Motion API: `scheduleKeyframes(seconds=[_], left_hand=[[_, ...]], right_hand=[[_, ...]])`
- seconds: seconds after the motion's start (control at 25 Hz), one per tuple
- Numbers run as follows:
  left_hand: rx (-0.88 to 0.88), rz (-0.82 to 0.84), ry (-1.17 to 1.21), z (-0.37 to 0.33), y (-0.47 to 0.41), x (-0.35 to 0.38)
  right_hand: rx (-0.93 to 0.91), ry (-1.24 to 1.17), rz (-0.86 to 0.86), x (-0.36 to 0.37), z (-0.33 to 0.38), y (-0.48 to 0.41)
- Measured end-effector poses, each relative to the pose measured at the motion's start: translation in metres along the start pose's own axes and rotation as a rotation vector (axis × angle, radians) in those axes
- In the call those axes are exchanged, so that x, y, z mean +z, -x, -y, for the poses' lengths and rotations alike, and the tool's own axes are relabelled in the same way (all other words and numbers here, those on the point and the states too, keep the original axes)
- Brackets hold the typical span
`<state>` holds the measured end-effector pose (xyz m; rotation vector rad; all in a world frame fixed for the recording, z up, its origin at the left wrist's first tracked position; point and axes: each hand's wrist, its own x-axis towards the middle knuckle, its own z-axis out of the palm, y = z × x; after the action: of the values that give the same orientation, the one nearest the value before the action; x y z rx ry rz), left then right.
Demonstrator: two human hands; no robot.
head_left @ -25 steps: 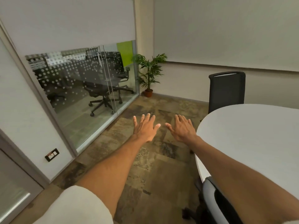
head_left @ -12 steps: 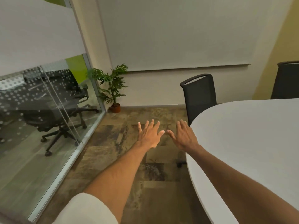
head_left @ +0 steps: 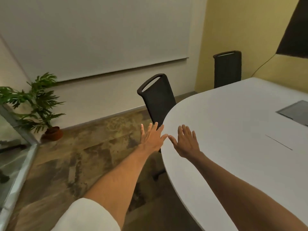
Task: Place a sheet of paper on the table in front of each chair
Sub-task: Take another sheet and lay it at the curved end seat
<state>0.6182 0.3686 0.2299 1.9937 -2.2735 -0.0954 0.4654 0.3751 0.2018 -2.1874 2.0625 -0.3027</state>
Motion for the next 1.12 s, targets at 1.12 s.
scheduleKeyframes(seconds=[1.12], left_hand=[[1.046,0.223,-0.008,-0.27,-0.26,0.093]], right_hand=[[1.013,0.005,-0.209,-0.018,-0.239,-0.074]])
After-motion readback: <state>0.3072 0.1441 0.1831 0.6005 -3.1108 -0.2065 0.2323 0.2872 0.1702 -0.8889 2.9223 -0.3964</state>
